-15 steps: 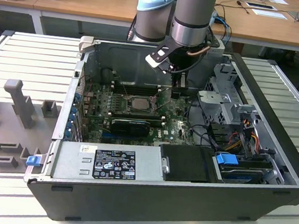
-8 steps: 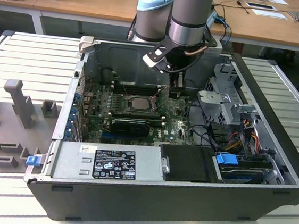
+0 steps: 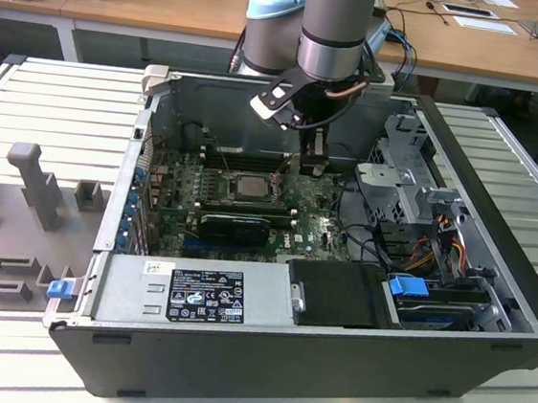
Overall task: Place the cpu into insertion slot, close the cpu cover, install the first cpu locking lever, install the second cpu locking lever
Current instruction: 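Close the cpu cover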
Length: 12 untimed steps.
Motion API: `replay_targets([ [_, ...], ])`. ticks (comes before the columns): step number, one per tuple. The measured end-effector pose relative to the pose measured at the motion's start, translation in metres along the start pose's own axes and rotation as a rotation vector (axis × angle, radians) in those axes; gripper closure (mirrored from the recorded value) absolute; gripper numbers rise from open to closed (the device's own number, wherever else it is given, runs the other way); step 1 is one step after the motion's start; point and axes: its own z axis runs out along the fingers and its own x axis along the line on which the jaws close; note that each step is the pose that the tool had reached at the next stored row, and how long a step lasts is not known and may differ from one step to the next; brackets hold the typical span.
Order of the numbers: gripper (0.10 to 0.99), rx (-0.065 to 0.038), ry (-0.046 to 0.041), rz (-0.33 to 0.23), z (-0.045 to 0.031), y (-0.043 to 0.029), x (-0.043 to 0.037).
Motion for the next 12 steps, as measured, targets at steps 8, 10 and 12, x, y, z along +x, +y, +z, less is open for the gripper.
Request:
replay_targets([
  [8,0.980,0.000,0.0000,0.000,-0.0008,-0.0122,-0.0002],
  [10,0.980,0.000,0.0000,0.000,-0.0011,-0.0168,-0.0003],
  [12,0.980,0.000,0.0001,0.000,-0.0010,-0.0220,-0.0004],
])
